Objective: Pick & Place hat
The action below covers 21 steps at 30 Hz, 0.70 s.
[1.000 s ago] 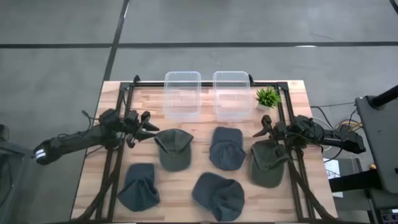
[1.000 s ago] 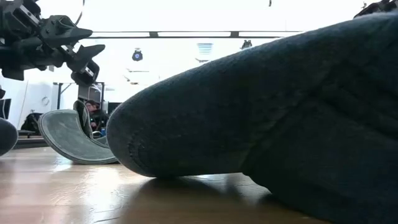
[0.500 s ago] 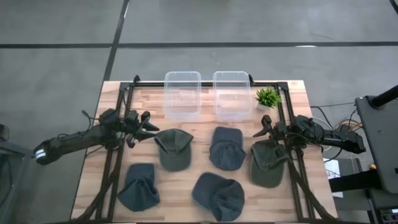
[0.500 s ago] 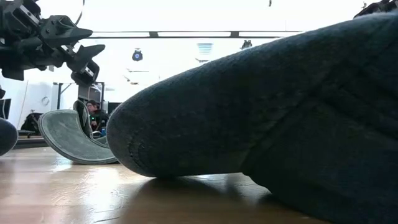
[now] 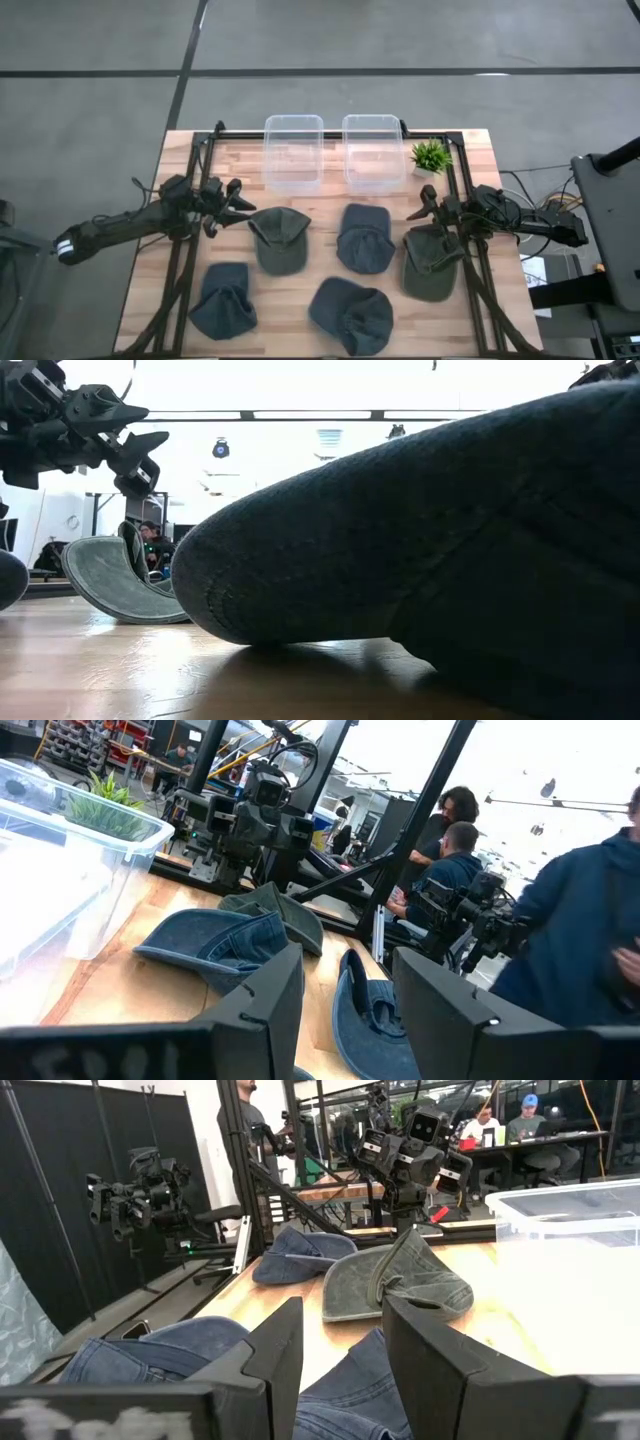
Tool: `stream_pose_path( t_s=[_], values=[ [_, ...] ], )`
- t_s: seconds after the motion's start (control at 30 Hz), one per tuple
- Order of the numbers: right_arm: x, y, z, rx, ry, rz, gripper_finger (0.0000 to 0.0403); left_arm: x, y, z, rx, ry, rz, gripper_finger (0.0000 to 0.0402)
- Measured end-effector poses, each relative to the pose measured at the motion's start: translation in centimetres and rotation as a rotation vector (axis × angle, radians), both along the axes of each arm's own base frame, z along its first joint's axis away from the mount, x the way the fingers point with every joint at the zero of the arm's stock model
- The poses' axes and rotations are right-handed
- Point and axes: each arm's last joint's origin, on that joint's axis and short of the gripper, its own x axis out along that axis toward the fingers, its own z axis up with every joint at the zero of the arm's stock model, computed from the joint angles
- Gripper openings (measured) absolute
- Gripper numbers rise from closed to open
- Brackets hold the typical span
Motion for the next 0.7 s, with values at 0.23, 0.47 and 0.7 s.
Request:
stream_pose_path(
  t_s=[0.23, 0.47, 0.7],
  values=[
    [0.04, -0.16, 0.00, 0.002, 0.000, -0.057, 0.0132, 0.00, 0.00, 0.00, 0.000, 0.000, 0.000, 0.0151],
    [0.05, -0.25, -0.01, 0.004, 0.001, -0.087, 0.0132, 0.00, 0.00, 0.00, 0.000, 0.000, 0.000, 0.0151],
    [0.05, -0.24, 0.02, 0.087, 0.015, -0.081, 0.0132, 0.00, 0.00, 0.00, 0.000, 0.000, 0.000, 0.0151]
  ],
)
